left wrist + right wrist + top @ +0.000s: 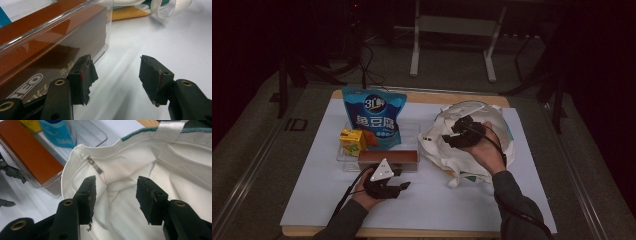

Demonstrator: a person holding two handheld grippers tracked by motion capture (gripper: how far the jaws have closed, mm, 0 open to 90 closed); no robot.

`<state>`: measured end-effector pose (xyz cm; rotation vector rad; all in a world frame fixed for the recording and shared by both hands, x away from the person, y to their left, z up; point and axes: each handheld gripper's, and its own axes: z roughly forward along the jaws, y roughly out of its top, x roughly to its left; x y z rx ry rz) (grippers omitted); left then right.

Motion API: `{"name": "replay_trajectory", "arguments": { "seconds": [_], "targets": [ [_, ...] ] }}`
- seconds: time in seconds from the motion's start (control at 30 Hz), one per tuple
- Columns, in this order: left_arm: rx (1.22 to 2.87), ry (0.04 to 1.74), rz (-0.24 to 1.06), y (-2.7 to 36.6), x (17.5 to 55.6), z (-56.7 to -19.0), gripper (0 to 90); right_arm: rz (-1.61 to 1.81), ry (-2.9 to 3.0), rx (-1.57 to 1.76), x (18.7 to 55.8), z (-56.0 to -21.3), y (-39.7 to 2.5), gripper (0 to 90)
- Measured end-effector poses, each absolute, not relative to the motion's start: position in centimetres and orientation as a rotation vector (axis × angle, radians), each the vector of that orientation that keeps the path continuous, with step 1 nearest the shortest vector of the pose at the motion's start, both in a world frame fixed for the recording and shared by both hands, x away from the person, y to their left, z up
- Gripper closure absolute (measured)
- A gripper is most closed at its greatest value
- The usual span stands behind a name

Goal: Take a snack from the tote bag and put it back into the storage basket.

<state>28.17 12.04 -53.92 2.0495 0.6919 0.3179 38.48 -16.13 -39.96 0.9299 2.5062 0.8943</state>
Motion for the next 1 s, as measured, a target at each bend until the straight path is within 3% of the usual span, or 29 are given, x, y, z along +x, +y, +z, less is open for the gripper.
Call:
{"name": "replay_trajectory", "arguments": {
  "seconds": [1.0],
  "targets": [
    [2.051, 0.691, 0.321, 12.0, 28.2, -53.9, 43.3, 0.833, 2.500, 0.996, 38.0, -41.5, -19.2, 48.5]
  ]
}}
